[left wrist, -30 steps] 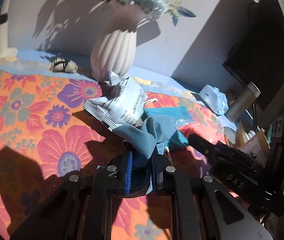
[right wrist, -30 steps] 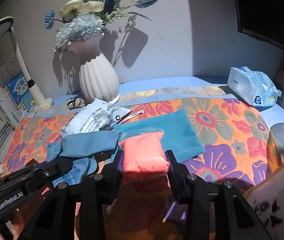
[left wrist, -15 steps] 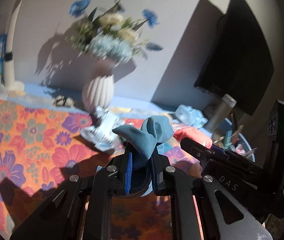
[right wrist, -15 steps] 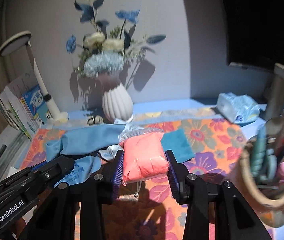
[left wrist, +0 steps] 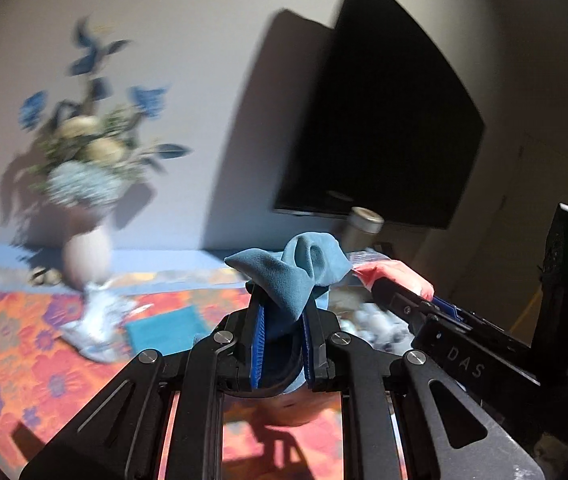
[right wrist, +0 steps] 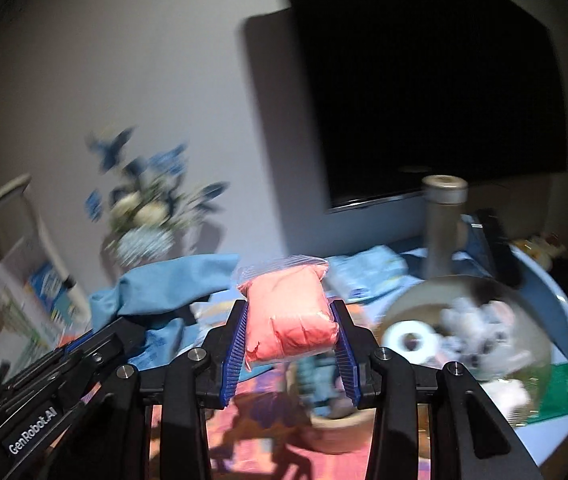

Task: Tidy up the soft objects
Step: 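Carry the blue cloth and pink pouch to the glass bowl and release them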

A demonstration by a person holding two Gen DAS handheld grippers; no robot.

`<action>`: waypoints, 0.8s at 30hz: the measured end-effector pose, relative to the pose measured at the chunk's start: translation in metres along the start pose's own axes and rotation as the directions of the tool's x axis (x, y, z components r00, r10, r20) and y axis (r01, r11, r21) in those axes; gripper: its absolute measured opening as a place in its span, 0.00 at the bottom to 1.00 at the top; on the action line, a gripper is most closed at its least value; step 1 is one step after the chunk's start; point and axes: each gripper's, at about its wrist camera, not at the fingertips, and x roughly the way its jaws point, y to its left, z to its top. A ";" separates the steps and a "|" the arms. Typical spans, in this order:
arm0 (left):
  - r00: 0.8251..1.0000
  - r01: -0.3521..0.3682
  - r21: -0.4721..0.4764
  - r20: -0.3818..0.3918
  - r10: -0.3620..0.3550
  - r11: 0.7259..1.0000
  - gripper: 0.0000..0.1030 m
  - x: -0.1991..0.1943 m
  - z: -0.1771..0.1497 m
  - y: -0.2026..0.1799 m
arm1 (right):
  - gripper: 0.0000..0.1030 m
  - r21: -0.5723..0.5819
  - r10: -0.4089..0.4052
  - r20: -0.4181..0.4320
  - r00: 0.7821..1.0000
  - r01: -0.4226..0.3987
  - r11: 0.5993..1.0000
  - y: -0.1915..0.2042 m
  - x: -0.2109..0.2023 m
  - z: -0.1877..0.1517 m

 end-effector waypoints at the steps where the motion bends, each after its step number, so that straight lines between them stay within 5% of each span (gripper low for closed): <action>1: 1.000 0.016 0.012 -0.010 -0.016 1.000 0.12 0.007 0.002 -0.013 | 0.38 0.017 -0.015 0.003 1.000 0.015 1.000 -0.009 -0.004 0.003; 12: 0.980 0.115 0.106 -0.173 -0.095 0.988 0.12 0.091 -0.013 -0.107 | 0.39 0.229 -0.164 -0.083 0.983 0.179 0.957 -0.140 -0.010 0.007; 22: 0.961 0.086 0.161 -0.272 -0.040 0.983 0.14 0.139 -0.037 -0.129 | 0.42 0.292 -0.125 -0.193 0.973 0.179 0.939 -0.187 0.015 -0.012; 24: 0.960 0.059 0.167 -0.280 -0.010 0.984 0.34 0.146 -0.038 -0.130 | 0.56 0.319 -0.095 -0.218 0.971 0.163 0.934 -0.193 0.021 -0.016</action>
